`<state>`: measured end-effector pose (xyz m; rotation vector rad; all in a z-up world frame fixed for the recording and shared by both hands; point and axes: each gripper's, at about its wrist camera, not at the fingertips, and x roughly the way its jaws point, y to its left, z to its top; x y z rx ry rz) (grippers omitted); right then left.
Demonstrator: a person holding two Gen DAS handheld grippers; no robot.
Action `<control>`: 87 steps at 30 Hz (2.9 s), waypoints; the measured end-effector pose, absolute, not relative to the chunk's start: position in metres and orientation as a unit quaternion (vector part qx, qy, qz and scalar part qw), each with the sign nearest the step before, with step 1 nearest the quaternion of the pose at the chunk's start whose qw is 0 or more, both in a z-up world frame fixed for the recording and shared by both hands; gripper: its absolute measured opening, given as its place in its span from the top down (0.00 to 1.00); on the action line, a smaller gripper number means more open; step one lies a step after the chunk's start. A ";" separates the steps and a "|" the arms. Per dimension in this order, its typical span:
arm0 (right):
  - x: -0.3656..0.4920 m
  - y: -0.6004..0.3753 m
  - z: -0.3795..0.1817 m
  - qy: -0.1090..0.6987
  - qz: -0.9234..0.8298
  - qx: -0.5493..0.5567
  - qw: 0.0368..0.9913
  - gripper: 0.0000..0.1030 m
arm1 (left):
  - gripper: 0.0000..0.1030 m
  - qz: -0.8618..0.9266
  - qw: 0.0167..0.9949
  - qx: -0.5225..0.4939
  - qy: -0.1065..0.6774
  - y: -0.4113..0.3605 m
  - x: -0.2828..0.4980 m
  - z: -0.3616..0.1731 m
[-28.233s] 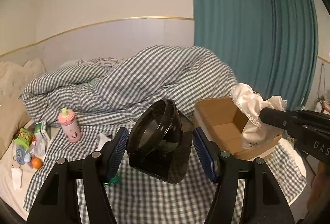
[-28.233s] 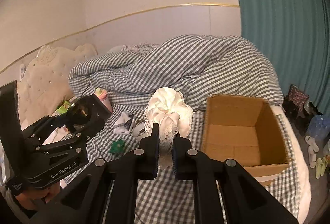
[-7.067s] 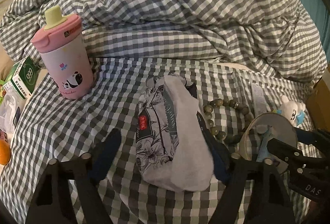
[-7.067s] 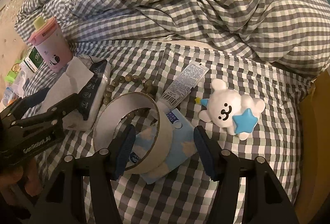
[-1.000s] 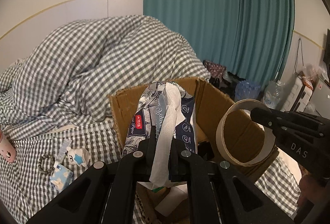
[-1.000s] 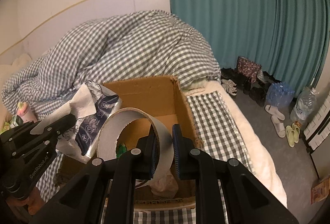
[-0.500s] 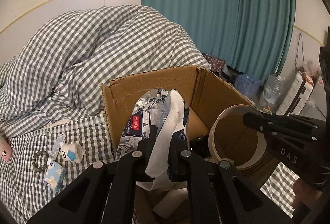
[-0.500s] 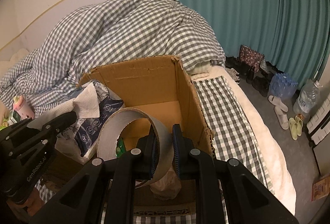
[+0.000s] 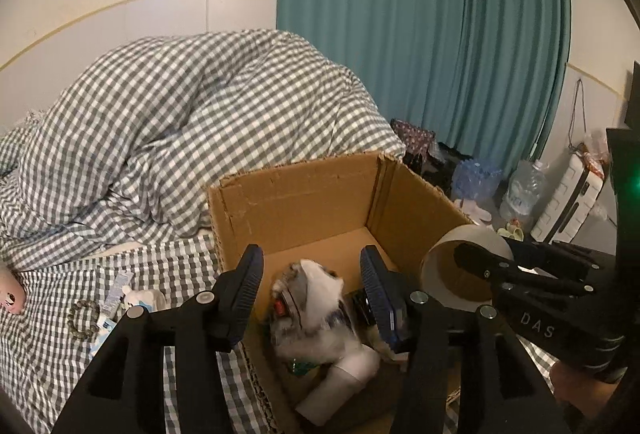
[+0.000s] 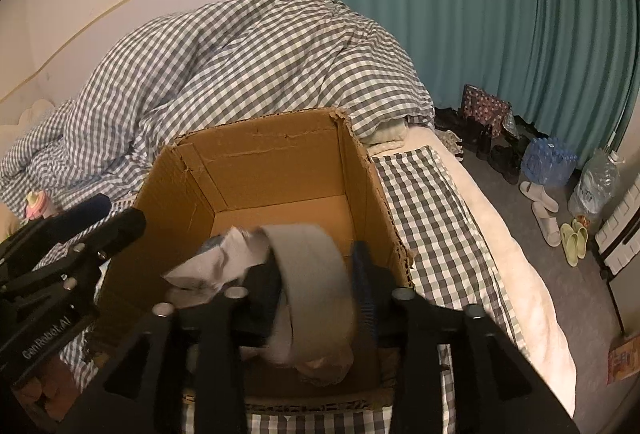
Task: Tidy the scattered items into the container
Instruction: 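Release the tissue pack and tape roll into the box with both grippers, then move both open grippers back toward the bracelet and small blue box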
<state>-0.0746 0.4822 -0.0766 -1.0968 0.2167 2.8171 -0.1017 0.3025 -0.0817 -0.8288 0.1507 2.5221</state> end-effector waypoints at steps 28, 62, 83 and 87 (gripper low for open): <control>-0.020 0.439 0.002 0.049 0.953 -0.295 0.046 0.59 | 0.48 0.944 0.224 -0.239 0.029 0.246 -0.050 -0.011; 0.032 0.323 0.054 0.016 0.973 -0.231 0.001 0.08 | 0.00 0.974 0.139 -0.180 -0.017 0.092 0.008 0.030; 0.022 0.247 0.050 -0.006 0.970 -0.235 -0.055 0.00 | 0.00 0.980 0.068 -0.183 -0.026 0.001 0.015 0.025; 0.020 0.239 0.053 -0.004 0.971 -0.233 -0.061 0.00 | 0.00 0.981 0.062 -0.182 -0.020 -0.009 0.018 0.026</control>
